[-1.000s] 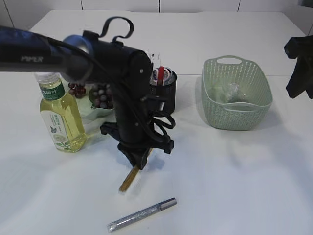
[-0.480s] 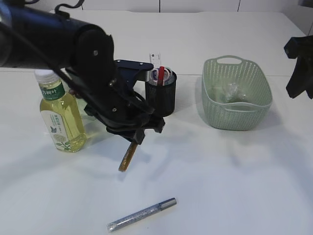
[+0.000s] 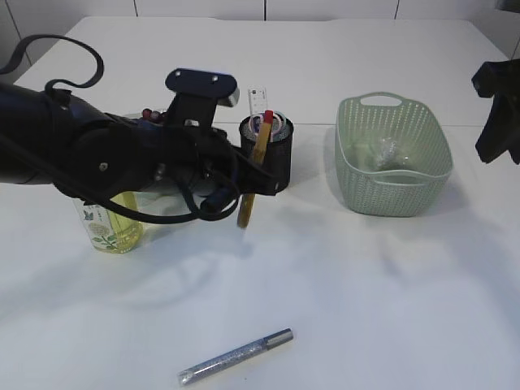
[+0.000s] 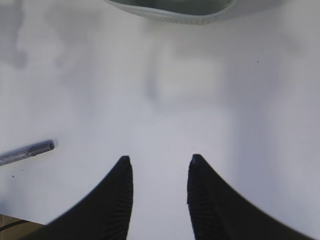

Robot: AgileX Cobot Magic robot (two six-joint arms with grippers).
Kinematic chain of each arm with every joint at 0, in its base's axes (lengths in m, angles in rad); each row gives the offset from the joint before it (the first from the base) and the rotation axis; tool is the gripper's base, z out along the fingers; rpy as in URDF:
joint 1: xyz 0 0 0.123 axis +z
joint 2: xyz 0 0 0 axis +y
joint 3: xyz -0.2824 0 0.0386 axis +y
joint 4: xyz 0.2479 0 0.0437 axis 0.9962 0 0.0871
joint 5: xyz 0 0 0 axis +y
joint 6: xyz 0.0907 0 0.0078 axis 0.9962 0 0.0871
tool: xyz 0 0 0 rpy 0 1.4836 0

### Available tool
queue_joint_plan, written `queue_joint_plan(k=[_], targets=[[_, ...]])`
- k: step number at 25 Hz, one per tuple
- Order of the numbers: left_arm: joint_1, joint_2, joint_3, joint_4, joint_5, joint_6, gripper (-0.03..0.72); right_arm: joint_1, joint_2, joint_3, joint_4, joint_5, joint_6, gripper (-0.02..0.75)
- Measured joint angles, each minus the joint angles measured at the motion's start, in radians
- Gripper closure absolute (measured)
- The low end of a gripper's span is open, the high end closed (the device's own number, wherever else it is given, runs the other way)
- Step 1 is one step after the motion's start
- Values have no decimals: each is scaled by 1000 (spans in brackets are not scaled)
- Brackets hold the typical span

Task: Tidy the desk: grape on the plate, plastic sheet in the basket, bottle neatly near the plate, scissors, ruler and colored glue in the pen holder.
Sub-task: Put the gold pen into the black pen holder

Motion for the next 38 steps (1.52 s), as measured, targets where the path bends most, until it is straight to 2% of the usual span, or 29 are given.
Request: queue_joint_plan(k=[9, 14, 21, 27, 32, 38], targets=[[8, 21, 1, 32, -464, 6, 647, 0, 0, 0, -22, 0, -16, 433], [57, 68, -19, 22, -623, 14, 645, 0, 0, 0, -39, 0, -18, 433], [127, 183, -159, 4, -649, 16, 643, 0, 0, 0, -46, 0, -18, 433], [130, 269, -240, 6, -645, 44, 641, 0, 0, 0, -60, 0, -18, 433], [130, 313, -294, -13, -587, 132, 638, 0, 0, 0, -63, 0, -18, 433], [146, 343, -319, -18, -561, 147, 637, 0, 0, 0, -65, 0, -20, 433]])
